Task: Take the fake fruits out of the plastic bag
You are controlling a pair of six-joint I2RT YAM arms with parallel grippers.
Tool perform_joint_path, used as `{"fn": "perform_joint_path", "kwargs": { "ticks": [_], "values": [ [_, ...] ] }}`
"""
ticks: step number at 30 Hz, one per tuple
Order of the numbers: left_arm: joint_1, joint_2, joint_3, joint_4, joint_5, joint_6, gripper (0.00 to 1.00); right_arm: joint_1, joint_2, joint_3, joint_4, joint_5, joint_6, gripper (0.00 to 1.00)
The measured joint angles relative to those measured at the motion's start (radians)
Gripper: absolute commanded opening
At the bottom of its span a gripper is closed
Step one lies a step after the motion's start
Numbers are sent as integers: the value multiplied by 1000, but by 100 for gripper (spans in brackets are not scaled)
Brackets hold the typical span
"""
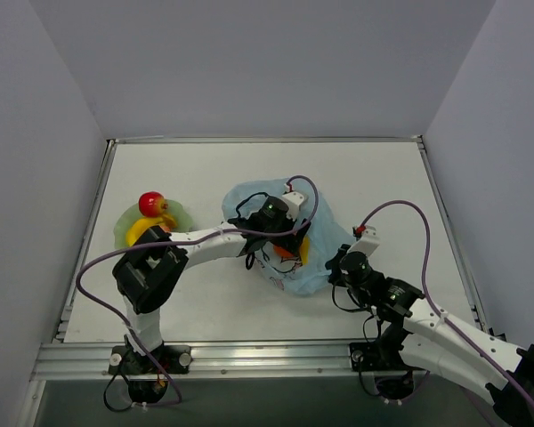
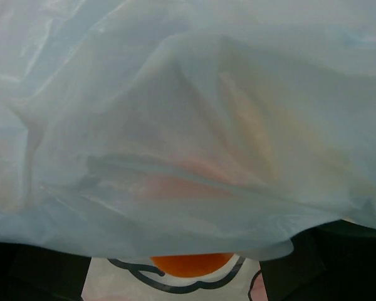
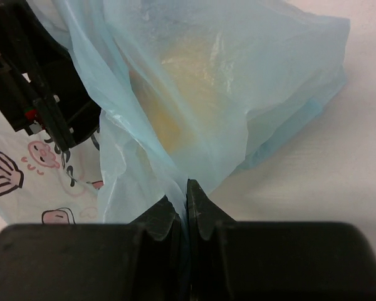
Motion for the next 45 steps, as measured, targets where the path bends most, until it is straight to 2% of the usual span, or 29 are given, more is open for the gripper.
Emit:
{"fn": "perform_joint_path", "kwargs": {
  "ticks": [4,7,9,14,19,28,30,33,36,40,45],
  "values": [
    [8,18,2,-5,7,0,77,0,-1,0,0,0,-7,0],
    [8,9,-12,7,8,-6,53,0,2,1,0,7,-19,0],
    [6,-12,-41,25,8,-12,47,0,11,6,0,11,-26,0],
    [4,-132,-157,21,19,-35,46,0,27,29,0,22,-45,0],
    [18,-322,-179,4,85,-72,44,0,32,37,10,37,-53,0],
    [143,-663,-213,-84,131,-159,39,0,-7,35,26,69,-53,0],
    [188,-768,-241,-142,85,-174,40,0,-27,34,35,73,-54,0],
    [287,-922,-257,-283,-69,-200,40,0,-47,21,60,76,-60,0],
    [431,-982,-251,-417,-185,-219,40,0,-61,0,77,75,-64,0],
    [673,-945,-218,-518,-205,-222,40,2,-100,-28,82,71,-71,0],
    [920,-763,-190,-515,-181,-247,40,5,-154,-35,91,66,-78,0]
  ]
}}
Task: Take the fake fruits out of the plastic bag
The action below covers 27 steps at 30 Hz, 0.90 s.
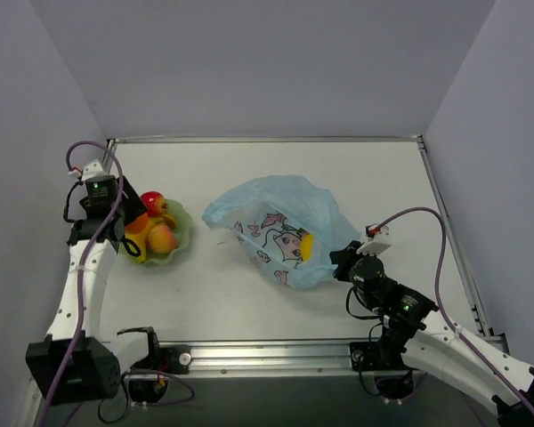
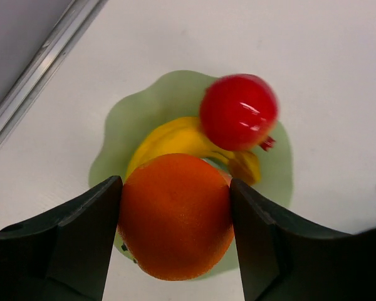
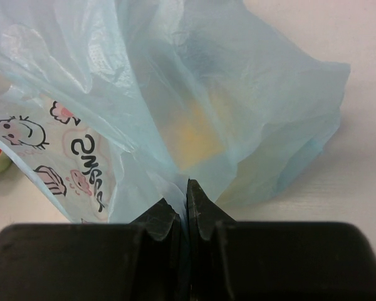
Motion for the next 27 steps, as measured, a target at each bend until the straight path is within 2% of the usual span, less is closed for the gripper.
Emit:
{"fn": "perform_joint_path", "kwargs": {
  "ticks": [3,5,21,24,27],
  "values": [
    [98,127,3,6,-1,-31,45,0,-26,-13,5,-10,-2,0],
    [127,188,3,21,-5,-52,51,0,-42,-18,6,-17,-2,0],
    [132,400,56,217,-49,-43,52,1,-18,-24,10,-38,-21,0],
    [132,414,56,232,-51,-37,55,1,-5,-24,18,-42,-21,0],
    [127,414,56,231,-55,-37,64,1,-3,-24,31,-45,-21,0]
  ]
}}
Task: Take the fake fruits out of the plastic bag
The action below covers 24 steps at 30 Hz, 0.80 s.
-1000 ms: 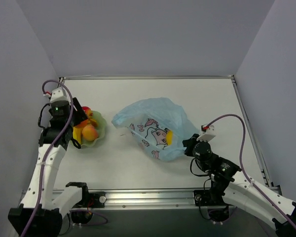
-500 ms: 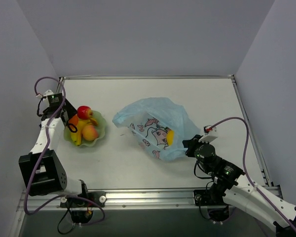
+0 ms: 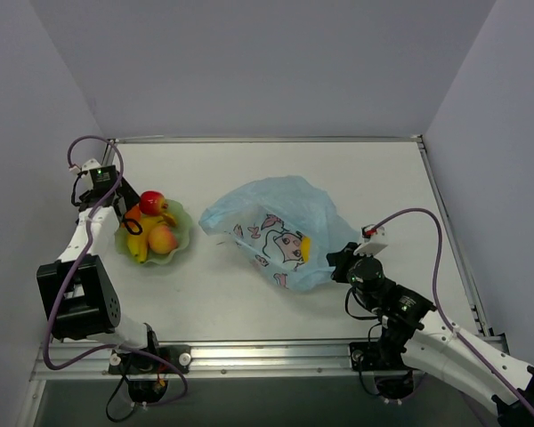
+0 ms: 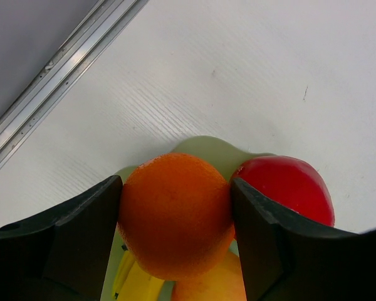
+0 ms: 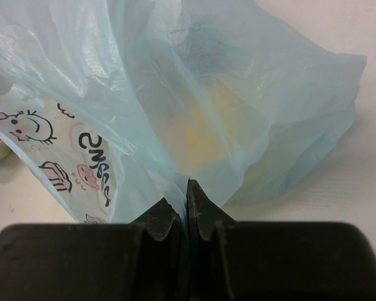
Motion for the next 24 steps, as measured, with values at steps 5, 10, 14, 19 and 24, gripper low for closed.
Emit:
{"fn": "perform_joint_path", "kwargs": {
  "ticks": [5,10,14,19,24],
  "values": [
    [-24,0,0,-6,-28,6,85,1,-3,0,7,-5,1,0],
    [-44,-8,0,-28,-41,13,93,2,-23,0,8,-8,0,0],
    [-43,-48,0,-51,-39,12,95,6,-25,0,10,-8,0,0],
    [-43,-154,-6,-77,-27,6,95,6,-25,6,9,-8,-2,0],
    [-59,-327,-32,-103,8,-20,89,6,-21,27,6,-7,-4,0]
  ]
}}
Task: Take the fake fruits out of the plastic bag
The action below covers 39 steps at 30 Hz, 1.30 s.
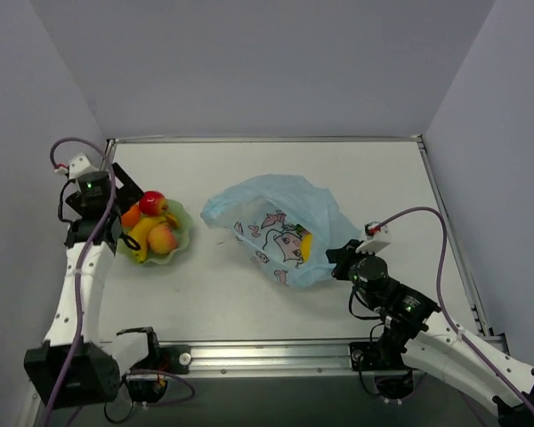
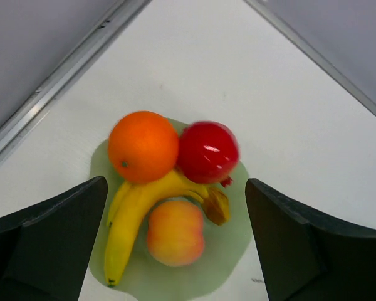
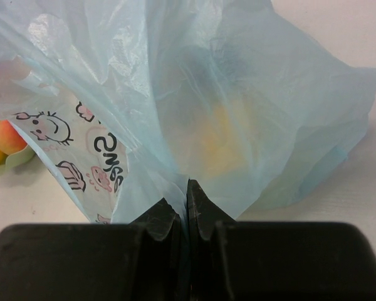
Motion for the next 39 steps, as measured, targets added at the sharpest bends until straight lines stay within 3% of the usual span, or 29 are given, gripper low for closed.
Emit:
{"fn": "perform_joint_path", "kwargs": {
  "ticks": [3,5,8,12,16,22,26,30,37,39],
  "values": [
    [-136,-152,-31,-28,-6,-24,81,0,1,13,-5,1,-2,0],
    [-320,-228,-42,-44,-10,-39,70,0,3,16,-7,2,-2,0],
    [-627,-289,-80,-26,-9,-63,65,0,8,16,-16,2,3,0],
    [-941,-245,-148,15,-46,-75,64,0,10,15,-50,-2,47,0],
    [-1110,-54,-122,122,-87,-45,64,1,10,-11,-87,-27,123,0],
    [-1147,277,-30,265,-45,29,66,10,9,-50,-183,-49,222,0],
    [-1147,440,46,347,20,69,75,20,-8,-61,-234,-39,286,0],
    [-1149,544,59,421,80,92,79,26,-10,-61,-242,-8,320,0],
    [-1150,671,107,485,62,124,80,26,51,-54,-251,43,324,0],
    [-1150,697,131,509,42,131,87,26,64,-40,-252,58,320,0]
  ]
}}
